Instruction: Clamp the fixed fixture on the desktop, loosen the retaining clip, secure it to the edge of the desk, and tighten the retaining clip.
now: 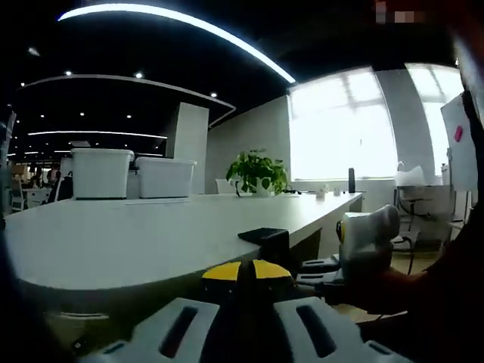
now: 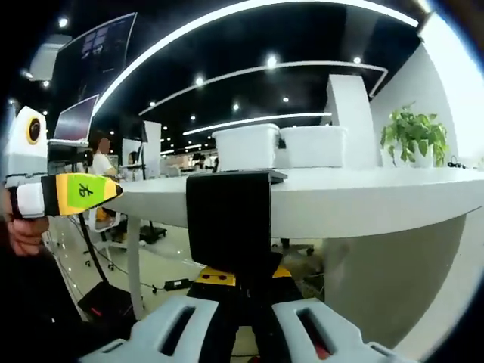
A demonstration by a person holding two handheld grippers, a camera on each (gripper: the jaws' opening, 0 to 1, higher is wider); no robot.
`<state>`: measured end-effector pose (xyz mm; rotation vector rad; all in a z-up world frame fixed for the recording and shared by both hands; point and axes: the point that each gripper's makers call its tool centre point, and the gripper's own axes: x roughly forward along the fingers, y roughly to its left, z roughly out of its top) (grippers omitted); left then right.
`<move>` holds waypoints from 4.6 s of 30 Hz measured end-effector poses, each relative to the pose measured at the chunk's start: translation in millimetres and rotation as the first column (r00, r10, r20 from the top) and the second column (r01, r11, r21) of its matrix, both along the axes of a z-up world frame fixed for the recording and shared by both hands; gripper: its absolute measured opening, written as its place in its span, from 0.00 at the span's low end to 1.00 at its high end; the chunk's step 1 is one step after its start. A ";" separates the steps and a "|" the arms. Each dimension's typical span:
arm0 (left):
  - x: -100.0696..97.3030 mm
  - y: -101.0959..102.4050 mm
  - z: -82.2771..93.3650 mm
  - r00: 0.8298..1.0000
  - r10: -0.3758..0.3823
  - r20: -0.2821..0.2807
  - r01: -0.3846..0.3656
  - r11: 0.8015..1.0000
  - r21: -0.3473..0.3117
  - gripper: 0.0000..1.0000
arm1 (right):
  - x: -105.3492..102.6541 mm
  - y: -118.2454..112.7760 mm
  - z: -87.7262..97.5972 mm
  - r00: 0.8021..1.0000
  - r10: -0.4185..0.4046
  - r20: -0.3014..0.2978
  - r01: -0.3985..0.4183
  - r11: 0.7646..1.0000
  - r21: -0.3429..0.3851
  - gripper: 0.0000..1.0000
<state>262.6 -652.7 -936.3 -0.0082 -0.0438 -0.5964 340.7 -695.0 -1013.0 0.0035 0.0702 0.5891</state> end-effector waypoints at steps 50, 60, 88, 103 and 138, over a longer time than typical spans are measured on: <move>33.8 -57.6 -14.2 0.978 -0.211 -0.003 0.210 0.975 0.078 0.01 | 20.2 0.5 -46.3 0.953 -0.299 0.042 0.301 0.949 -0.097 0.26; 35.2 -59.7 -15.5 0.977 -0.210 -0.020 0.211 0.973 0.097 0.01 | 24.6 11.3 -51.8 0.999 -0.011 0.038 0.017 0.988 -0.156 0.24; 32.3 -49.8 -22.5 0.990 -0.135 -0.045 0.140 0.981 0.134 0.01 | -4.3 13.9 -42.4 0.930 0.351 0.110 -0.319 0.918 -0.235 0.34; 26.5 -36.6 -23.9 0.990 -0.139 -0.027 0.142 0.981 0.131 0.01 | 16.2 -1.4 -62.2 0.959 -0.282 0.004 0.281 0.954 -0.101 0.44; 38.8 -50.0 -16.0 0.996 -0.048 -0.076 0.060 0.983 0.172 0.01 | 5.7 23.7 -47.6 0.806 0.590 0.050 -0.569 0.794 -0.212 0.24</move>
